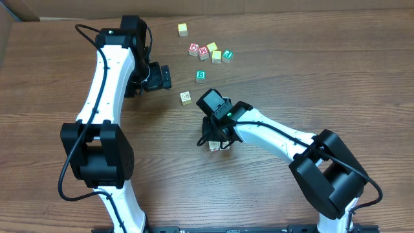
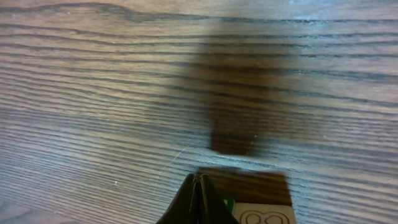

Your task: Flip 4 blocks

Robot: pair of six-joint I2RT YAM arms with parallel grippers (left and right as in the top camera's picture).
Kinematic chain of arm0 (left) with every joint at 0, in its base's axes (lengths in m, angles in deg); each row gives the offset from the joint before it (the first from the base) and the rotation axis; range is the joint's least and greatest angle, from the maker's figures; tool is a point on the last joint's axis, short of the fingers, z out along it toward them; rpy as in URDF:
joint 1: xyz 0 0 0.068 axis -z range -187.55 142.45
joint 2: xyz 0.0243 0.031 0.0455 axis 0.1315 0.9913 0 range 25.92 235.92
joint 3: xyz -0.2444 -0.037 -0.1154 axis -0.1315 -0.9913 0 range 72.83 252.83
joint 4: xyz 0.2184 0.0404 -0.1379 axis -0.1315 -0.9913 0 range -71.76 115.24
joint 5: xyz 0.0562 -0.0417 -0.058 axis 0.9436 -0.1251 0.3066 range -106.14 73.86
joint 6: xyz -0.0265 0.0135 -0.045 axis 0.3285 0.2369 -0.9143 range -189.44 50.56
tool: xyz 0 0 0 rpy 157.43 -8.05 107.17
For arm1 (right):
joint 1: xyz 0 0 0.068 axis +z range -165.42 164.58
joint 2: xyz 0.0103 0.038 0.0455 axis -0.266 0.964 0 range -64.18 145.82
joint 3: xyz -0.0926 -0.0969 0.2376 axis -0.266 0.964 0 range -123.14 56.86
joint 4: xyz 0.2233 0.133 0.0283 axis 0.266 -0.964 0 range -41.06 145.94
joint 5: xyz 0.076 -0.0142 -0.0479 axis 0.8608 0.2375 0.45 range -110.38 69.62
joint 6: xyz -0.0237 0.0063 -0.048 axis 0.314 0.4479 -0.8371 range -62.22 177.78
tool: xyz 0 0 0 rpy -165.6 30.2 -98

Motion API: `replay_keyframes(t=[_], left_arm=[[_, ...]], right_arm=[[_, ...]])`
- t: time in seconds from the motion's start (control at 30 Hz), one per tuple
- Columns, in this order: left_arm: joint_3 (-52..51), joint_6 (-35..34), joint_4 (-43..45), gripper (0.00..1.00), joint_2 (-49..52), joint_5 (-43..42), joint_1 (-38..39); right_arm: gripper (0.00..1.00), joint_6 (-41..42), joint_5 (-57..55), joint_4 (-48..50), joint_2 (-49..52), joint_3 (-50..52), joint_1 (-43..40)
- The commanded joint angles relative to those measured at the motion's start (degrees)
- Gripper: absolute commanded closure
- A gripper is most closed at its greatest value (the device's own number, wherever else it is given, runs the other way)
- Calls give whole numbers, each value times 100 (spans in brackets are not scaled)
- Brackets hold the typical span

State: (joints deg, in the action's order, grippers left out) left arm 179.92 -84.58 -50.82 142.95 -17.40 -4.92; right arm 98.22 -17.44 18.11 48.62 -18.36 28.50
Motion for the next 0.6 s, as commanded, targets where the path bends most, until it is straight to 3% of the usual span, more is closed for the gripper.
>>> replay_keyframes(t=[0.0,0.57], left_arm=[[-4,-120,2,0,-120,-24,50],[-4,-120,2,0,-118,-24,50]], right_arm=[[96,-39,-87,-35,-15,-109,2],[96,-37,17,-107,-37,-142,0]])
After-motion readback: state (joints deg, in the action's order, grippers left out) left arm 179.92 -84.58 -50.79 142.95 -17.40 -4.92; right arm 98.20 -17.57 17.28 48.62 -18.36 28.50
